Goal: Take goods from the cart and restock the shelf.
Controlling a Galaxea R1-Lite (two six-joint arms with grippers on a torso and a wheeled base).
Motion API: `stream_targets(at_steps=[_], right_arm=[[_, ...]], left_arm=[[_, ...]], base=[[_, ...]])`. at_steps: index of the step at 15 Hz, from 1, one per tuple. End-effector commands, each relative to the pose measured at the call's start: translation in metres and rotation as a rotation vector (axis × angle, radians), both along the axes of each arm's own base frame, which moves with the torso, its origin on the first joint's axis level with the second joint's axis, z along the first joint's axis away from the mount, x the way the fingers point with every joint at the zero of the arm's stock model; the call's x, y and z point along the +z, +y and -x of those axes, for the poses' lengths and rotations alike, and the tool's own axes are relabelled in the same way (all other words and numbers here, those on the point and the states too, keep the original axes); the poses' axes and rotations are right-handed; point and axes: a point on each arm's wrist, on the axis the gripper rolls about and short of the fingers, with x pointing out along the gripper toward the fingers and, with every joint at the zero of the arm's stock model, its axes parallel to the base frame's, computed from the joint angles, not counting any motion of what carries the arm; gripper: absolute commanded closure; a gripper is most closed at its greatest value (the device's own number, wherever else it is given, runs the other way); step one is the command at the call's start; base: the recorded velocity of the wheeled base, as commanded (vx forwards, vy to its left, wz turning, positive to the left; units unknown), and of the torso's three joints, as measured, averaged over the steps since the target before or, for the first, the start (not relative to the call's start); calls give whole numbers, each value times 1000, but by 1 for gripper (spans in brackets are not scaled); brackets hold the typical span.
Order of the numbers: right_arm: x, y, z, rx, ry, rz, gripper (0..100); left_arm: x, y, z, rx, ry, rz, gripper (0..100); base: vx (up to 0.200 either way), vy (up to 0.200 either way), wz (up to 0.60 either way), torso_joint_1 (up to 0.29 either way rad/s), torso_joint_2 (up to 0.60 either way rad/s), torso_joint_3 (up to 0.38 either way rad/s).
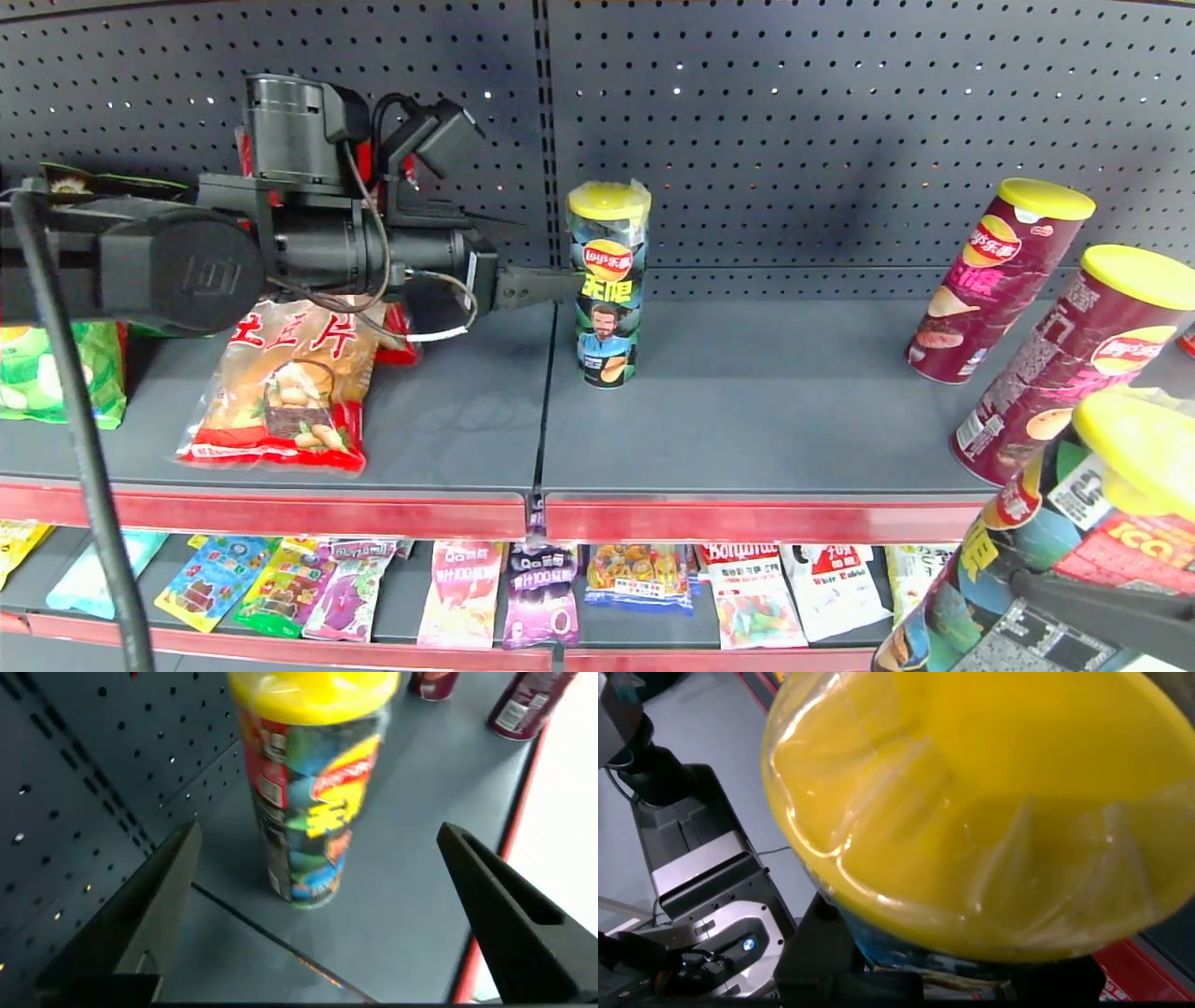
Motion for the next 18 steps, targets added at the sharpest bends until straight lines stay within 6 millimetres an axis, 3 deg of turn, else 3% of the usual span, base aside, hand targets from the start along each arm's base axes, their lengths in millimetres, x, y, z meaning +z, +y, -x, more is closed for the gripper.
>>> stream_targets(at_steps=[1, 10, 18], right_arm=[[0, 0, 0, 2, -1, 0, 100], [0, -1, 0, -9, -1, 0, 100], [0, -1, -1, -19, 0, 4, 100]], left_arm=[[-11, -5, -14, -1, 19, -7, 0], [-23, -19, -46, -60, 15, 13, 0], [-27, -33, -53, -123, 15, 26, 0]], base=[[0, 0, 0, 0, 0, 0], [0, 0, 0, 0, 0, 0], [0, 0, 0, 0, 0, 0]])
